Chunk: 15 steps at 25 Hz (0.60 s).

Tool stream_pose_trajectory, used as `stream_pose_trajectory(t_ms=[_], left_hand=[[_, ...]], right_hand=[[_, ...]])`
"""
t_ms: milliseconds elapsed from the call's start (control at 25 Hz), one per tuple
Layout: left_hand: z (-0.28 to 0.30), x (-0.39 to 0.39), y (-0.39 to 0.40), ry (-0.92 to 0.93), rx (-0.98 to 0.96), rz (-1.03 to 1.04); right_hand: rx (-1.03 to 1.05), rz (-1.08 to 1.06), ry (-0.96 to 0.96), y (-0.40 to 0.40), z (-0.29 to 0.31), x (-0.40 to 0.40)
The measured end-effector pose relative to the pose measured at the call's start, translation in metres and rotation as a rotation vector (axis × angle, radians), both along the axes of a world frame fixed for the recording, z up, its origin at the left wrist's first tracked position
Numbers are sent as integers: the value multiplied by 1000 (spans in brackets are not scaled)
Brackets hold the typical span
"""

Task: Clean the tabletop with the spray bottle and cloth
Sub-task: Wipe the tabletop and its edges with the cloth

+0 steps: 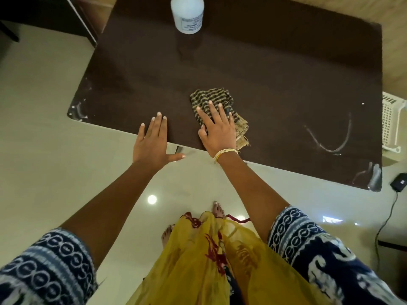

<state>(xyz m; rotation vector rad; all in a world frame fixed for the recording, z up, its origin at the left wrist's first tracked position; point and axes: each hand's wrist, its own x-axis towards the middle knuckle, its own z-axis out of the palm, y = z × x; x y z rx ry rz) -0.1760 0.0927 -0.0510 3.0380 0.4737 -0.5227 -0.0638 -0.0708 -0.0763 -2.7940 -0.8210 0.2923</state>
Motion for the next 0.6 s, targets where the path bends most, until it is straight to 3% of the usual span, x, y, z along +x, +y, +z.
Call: stream_pose_trajectory(t_ms=[200,400,480,600], left_hand=[[-2,-47,28,22,-84,-53],[12,-64,25,-62,-433,56],[18,-68,27,-137,-588,101],[28,-69,28,-195,-675,206]], right_hand=[[134,20,42,36,-2,-60],[342,-20,109,50,11,-107],[446,-120,255,52,30,-107],[784,-382,640,43,56,-100]])
